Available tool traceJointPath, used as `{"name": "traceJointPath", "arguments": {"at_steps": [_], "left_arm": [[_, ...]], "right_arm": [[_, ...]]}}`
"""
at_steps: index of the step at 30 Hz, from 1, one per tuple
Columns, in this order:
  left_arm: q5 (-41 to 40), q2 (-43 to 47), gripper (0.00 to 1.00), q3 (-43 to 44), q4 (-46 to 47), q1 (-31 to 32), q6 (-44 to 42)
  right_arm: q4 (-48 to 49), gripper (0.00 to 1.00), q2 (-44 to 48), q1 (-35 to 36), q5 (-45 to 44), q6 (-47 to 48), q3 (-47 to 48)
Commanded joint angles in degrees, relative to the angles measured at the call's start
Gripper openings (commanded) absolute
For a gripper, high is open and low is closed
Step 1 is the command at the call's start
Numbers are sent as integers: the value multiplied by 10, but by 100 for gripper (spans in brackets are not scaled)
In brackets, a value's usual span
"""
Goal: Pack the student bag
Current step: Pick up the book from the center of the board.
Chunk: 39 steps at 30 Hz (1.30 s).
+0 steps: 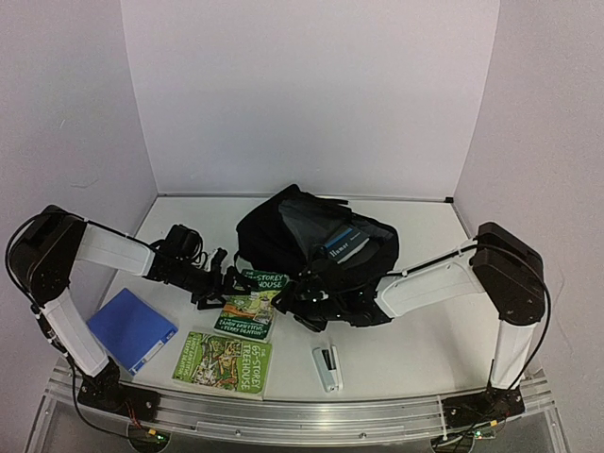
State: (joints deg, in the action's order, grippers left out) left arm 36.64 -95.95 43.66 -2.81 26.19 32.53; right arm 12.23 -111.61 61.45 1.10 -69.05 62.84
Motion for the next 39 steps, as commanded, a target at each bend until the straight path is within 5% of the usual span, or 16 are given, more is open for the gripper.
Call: {"name": "traceJointPath", "arguments": {"at_steps": [1,5,13,24,34,39], "left_arm": [[-8,-10,95,10,5,6,-6],[-11,-19,89,16,4,6,-5],[-7,-40,59,24,-9,6,-3],[3,-64,34,30,-6,6,4],[31,-73,26,34,16,11,13],[25,-69,26,37,12,14,13]], "right_arm": [[21,71,-4,-1,6,-24,-21],[33,69,-11,-9,16,-27,-28],[90,57,-46,-25,52,-28,-36],[130,50,-86,-28,78,-22,-22],[182,45,-116,-30,109,-28,-5],[183,30,-119,-29,100,-28,-1]]}}
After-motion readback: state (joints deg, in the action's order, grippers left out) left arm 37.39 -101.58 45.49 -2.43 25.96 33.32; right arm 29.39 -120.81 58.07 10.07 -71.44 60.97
